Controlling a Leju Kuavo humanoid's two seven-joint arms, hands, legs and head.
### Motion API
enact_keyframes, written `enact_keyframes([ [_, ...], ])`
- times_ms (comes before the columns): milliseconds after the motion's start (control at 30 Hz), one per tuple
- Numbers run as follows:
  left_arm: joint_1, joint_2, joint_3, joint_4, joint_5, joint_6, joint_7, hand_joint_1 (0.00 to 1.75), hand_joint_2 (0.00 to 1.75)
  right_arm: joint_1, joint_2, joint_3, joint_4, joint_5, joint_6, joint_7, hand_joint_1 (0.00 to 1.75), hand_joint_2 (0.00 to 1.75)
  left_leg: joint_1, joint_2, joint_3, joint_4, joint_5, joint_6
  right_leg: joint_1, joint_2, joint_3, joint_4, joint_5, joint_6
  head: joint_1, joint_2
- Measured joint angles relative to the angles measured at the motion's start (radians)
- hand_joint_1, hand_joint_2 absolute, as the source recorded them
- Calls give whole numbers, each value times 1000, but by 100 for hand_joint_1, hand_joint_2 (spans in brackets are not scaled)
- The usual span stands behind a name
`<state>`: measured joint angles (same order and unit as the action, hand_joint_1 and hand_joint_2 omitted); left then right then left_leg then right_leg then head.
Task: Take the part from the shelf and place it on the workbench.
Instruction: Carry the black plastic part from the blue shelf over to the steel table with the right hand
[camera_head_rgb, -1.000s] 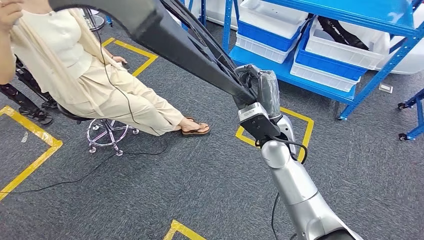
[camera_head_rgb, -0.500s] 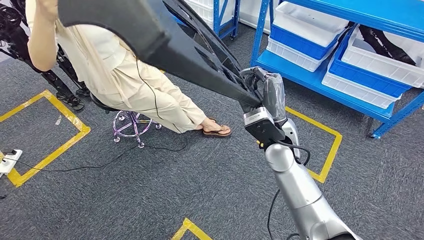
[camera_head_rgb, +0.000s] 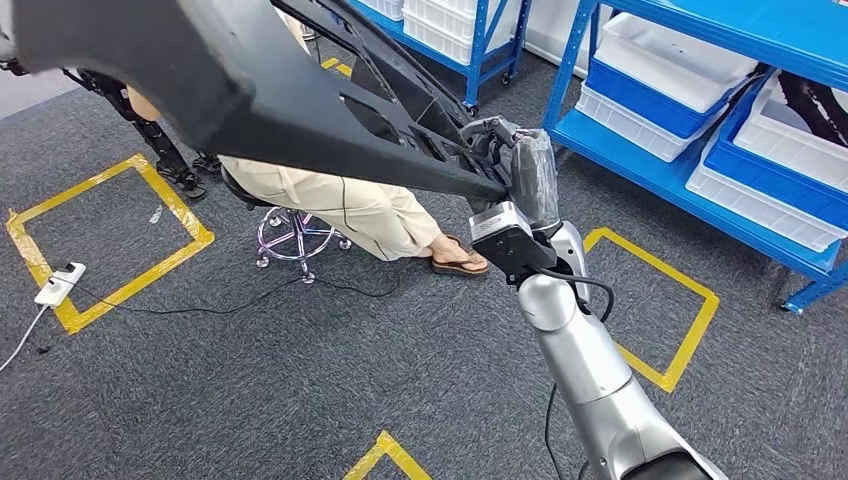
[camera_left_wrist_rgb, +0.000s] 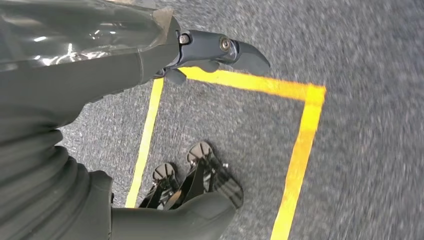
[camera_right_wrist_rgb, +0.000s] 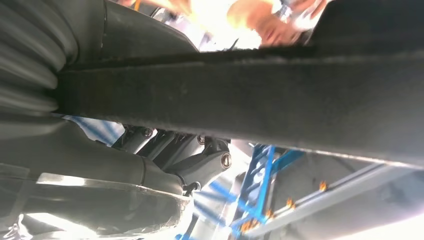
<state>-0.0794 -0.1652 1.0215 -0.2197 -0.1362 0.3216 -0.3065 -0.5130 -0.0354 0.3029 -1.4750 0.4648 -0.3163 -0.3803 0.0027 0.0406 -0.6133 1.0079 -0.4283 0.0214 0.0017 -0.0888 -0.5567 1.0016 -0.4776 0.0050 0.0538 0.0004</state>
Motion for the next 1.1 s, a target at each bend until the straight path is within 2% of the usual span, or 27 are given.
enact_keyframes([
  [67,-1,-3,7,0,5,10,-1,0,175,-20,12,8,15,2,4,-3,175,175,4,-18,5,-11,9,14,-1,20,-12,32,-21,4,1,0],
  [100,-1,-4,9,0,7,12,-2,0,175,-29,16,11,24,3,4,-5,175,175,7,-27,8,-16,13,20,-3,40,-34,80,-45,3,2,0],
  [167,-3,-7,13,0,9,14,-4,0,175,-39,22,15,42,4,4,-8,175,175,6,-49,8,-16,16,24,-8,74,-97,218,-102,-3,2,0],
  [200,-3,-9,14,0,10,15,-4,0,175,-40,24,17,52,5,4,-8,175,175,6,-63,8,-16,16,24,-10,80,-127,275,-119,-2,3,0],
  [233,-3,-11,15,0,10,16,-4,0,175,-41,27,19,60,5,4,-9,175,175,6,-76,8,-16,16,24,-11,82,-141,298,-121,4,3,0],
  [267,-2,-13,16,0,10,16,-4,0,175,-42,29,21,66,6,3,-9,175,175,7,-89,8,-15,16,24,-12,84,-135,280,-106,12,3,0],
  [333,-2,-16,18,1,10,18,-4,0,175,-49,32,24,75,8,2,-11,175,175,7,-113,8,-11,15,20,-19,101,-77,146,-46,29,3,0],
  [367,-2,-16,18,1,10,18,-4,0,175,-53,35,26,79,11,0,-13,175,175,6,-123,6,-8,13,15,-22,113,-46,81,-20,33,3,0],
  [400,-2,-16,19,1,10,20,-4,0,175,-56,38,28,82,17,-3,-16,175,175,5,-131,4,-5,11,10,-23,121,-25,36,-3,32,3,0],
  [433,-1,-16,20,1,10,21,-4,0,175,-57,41,31,85,24,-7,-20,175,175,4,-138,1,-3,11,3,-22,126,-17,16,4,28,2,0],
  [500,2,-17,22,1,10,23,-4,0,175,-59,49,36,89,35,-13,-26,175,175,7,-146,-4,-3,14,-9,-19,115,-17,16,9,13,2,0],
  [533,4,-17,24,1,9,22,-4,0,175,-61,53,39,90,38,-14,-28,175,175,8,-139,-8,2,10,-14,-20,109,-17,15,11,6,1,0],
  [600,5,-16,25,2,6,22,-4,0,175,-64,63,44,91,41,-17,-28,175,175,9,-99,-35,58,-24,-22,-24,96,-14,11,15,-10,-2,0],
  [667,5,-17,25,2,2,21,-4,0,175,-65,67,47,92,45,-21,-28,175,175,9,-58,-98,187,-87,-29,-17,79,-14,11,13,-21,-6,0],
  [700,5,-18,25,3,1,21,-4,0,175,-65,67,47,93,47,-23,-27,175,175,10,-50,-130,249,-109,-30,-13,70,-14,11,12,-23,-6,0],
  [733,5,-18,25,4,0,22,-3,0,175,-64,67,48,95,49,-24,-26,175,175,10,-46,-150,286,-117,-30,-9,60,-14,11,11,-25,-6,0],
  [767,6,-19,26,5,0,22,-3,0,175,-64,67,50,96,50,-24,-25,175,175,10,-44,-149,282,-106,-28,-6,51,-14,11,11,-26,-6,0],
  [800,6,-19,26,5,0,23,-2,0,175,-64,68,51,97,51,-24,-25,175,175,9,-40,-127,239,-80,-23,-3,43,-13,11,10,-26,-6,0],
  [867,5,-19,26,5,-2,24,-1,0,175,-65,70,54,97,52,-25,-25,175,175,1,-12,-50,99,-23,-7,4,28,-12,11,8,-27,-5,0],
  [900,4,-19,26,5,-2,24,-1,0,175,-66,71,54,97,53,-26,-25,175,175,-4,0,-22,47,-8,1,7,21,-11,11,6,-25,-5,0],
  [933,3,-19,25,5,-4,25,0,0,175,-67,72,55,97,53,-26,-25,175,175,-9,9,-6,17,-2,7,9,15,-11,11,5,-24,-5,0],
  [1000,3,-20,25,6,-6,27,0,0,175,-67,75,55,97,54,-27,-24,175,175,-14,-3,-5,6,-1,15,10,0,-9,8,3,-18,-4,0],
  [1033,3,-21,25,6,-7,28,0,0,175,-68,76,56,97,55,-27,-24,175,175,-11,-11,0,-2,4,20,11,-3,-9,9,0,-14,-4,0],
  [1100,3,-22,25,6,-7,32,1,0,175,-69,78,56,97,56,-28,-24,175,175,-4,-27,13,-23,16,28,9,23,-22,48,-24,-9,-4,0],
])
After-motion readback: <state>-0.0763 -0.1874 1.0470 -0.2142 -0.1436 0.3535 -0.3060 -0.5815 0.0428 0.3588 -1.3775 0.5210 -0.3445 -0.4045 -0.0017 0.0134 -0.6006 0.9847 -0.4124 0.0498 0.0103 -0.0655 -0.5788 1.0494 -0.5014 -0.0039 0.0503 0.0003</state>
